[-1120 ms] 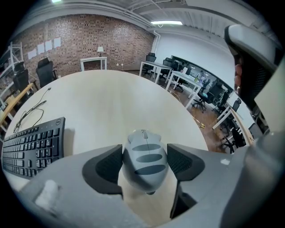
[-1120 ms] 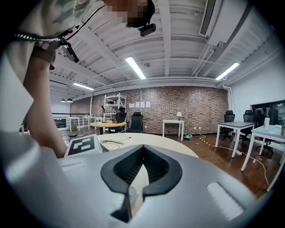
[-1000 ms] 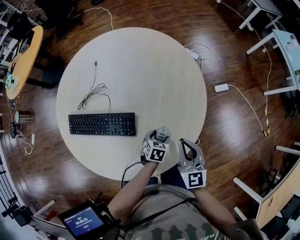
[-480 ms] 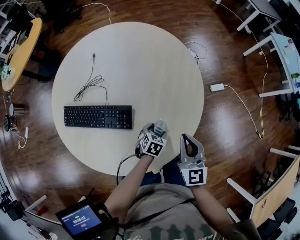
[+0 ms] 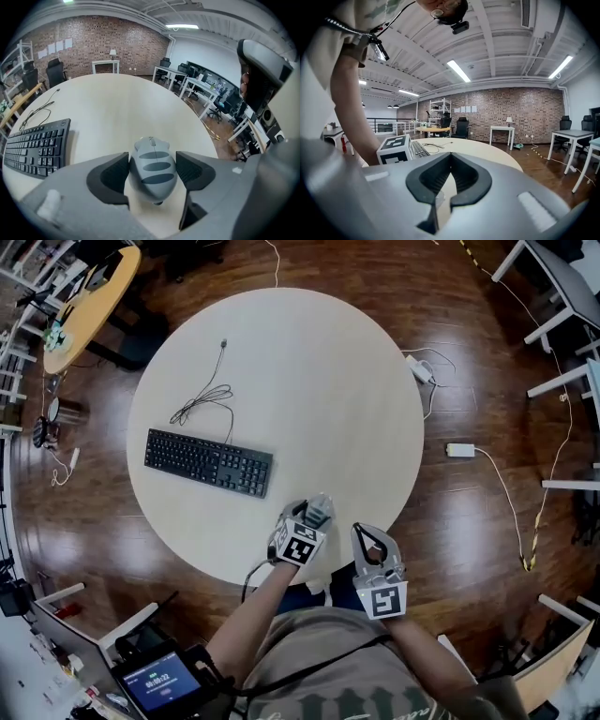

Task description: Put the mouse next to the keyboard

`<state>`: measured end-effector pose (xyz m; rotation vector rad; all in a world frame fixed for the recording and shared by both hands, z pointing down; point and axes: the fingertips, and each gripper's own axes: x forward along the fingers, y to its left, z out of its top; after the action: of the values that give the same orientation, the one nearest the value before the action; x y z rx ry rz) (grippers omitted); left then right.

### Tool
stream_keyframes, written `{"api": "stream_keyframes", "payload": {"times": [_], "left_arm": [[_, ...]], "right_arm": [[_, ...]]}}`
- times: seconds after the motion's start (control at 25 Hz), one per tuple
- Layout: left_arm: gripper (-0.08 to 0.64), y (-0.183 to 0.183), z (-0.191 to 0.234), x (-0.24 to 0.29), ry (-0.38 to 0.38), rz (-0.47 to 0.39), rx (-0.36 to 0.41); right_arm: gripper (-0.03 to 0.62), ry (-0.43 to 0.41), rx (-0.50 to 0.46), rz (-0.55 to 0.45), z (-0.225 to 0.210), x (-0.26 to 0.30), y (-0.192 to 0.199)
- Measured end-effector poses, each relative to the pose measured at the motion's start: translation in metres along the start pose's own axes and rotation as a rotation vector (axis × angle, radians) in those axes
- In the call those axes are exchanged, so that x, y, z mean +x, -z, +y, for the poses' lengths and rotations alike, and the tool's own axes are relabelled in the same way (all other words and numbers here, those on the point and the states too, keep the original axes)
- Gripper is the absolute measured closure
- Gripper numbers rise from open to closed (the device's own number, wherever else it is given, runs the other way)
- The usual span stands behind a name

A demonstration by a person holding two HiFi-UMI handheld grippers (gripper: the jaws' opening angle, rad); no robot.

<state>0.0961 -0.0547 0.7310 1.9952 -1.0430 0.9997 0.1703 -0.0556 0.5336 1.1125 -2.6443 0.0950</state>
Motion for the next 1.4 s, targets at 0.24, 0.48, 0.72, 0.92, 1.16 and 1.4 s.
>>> {"api": "stream_keyframes", "payload": {"times": [0.24, 0.48, 0.72, 0.92, 1.16, 1.4], "left_arm": [[0.235, -0.009, 0.003, 0.003, -0.054, 0.006, -0.047], [0.236, -0.020, -0.002, 0.007, -0.061, 0.007, -0.054], [0.235, -0.034, -0.019, 0.011, -0.063, 0.029, 0.042], [0.235, -0.047, -0.036, 0.027, -0.046, 0.021, 0.043], [0.235, -0.059, -0.047, 0.039, -0.034, 0.010, 0.048], [0.233, -0.067, -0.054, 0.046, -0.015, -0.003, 0.062]], "right_arm": [[0.588, -0.027, 0.021, -0.025, -0.020, 0.006, -0.002], [0.588, -0.055, 0.001, -0.036, -0.029, 0.013, -0.004], [0.588, -0.035, 0.027, -0.042, -0.042, 0.009, -0.012], [0.588, -0.003, 0.034, -0.008, -0.061, 0.003, 0.005], [0.588, 0.041, 0.060, 0.002, -0.080, -0.005, 0.015], [0.588, 0.070, 0.065, 0.007, -0.090, -0.011, 0.017]]}}
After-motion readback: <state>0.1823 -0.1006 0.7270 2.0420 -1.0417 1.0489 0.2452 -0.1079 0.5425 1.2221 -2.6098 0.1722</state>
